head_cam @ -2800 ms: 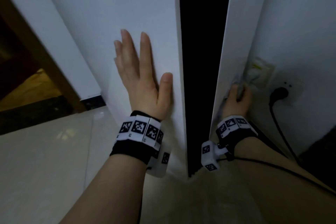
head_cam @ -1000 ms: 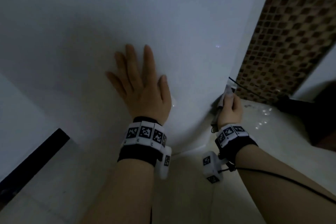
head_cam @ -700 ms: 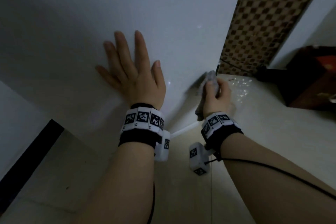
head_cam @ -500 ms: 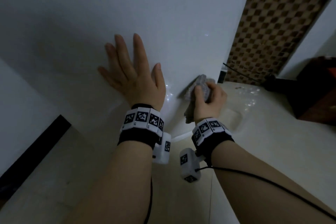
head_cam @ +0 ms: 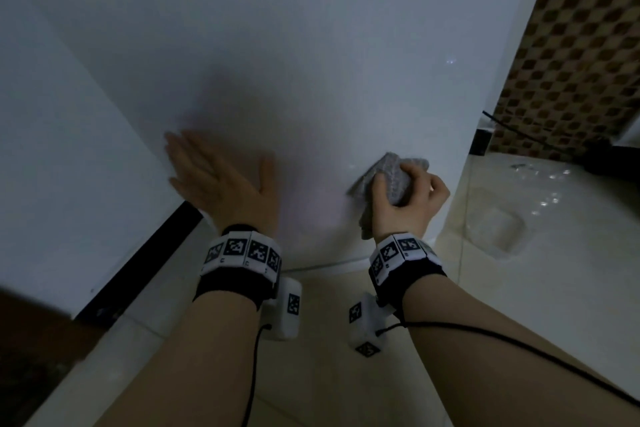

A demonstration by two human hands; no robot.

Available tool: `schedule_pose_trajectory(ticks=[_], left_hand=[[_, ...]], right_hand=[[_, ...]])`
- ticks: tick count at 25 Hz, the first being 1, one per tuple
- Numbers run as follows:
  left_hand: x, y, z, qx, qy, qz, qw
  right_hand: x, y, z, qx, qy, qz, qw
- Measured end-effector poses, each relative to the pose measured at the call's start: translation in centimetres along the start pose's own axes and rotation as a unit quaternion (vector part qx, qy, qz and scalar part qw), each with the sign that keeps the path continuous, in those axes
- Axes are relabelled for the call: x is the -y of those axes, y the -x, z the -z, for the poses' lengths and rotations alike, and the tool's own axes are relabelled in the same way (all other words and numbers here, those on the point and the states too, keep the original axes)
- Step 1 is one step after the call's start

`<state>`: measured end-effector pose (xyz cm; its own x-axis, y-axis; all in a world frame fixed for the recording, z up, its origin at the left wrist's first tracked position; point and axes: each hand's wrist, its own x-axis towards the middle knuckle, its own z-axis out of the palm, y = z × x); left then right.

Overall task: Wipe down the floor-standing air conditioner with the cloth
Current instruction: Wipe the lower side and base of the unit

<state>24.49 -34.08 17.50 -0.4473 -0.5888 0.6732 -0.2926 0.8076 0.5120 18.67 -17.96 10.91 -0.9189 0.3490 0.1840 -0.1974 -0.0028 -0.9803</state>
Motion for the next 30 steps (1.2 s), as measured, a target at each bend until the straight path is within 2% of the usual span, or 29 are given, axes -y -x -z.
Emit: schedule_pose_trajectory(ticks=[3, 5, 8, 12, 19, 23, 27, 30], left_hand=[[4.7, -1.5, 0.4, -0.009, 0.031, 0.024, 0.999], [6.5, -2.7, 0.0, 0.004, 0.106, 0.018, 0.994], [9.5, -4.3, -0.6, 0.055, 0.214, -0.013, 0.975], [13.1, -6.4, -0.8, 0.115, 0.259, -0.070, 0.957], [14.8, -8.0, -1.2, 0.167, 0.319, -0.146, 0.921], [15.6, -8.3, -1.3, 0.203, 0.356, -0.146, 0.901], [16.2, -9.1, -1.9, 0.187, 0.386, -0.168, 0.887], [16.8, -9.2, -2.4, 0.227, 0.409, -0.149, 0.871]], right_hand=[[-0.4, 0.7, -1.9, -0.053, 0.031, 0.010, 0.998], [-0.5, 1.9, -3.1, -0.090, 0.042, 0.021, 0.995], [-1.2, 4.6, -5.1, -0.132, 0.047, 0.009, 0.990], [-1.6, 8.8, -8.4, -0.172, 0.032, -0.006, 0.985], [-1.1, 12.6, -13.2, -0.195, 0.038, -0.016, 0.980], [-0.8, 13.7, -14.6, -0.211, 0.034, -0.002, 0.977], [-0.6, 14.4, -15.9, -0.203, 0.042, 0.009, 0.978], [-1.0, 15.1, -16.5, -0.183, 0.071, -0.004, 0.981]])
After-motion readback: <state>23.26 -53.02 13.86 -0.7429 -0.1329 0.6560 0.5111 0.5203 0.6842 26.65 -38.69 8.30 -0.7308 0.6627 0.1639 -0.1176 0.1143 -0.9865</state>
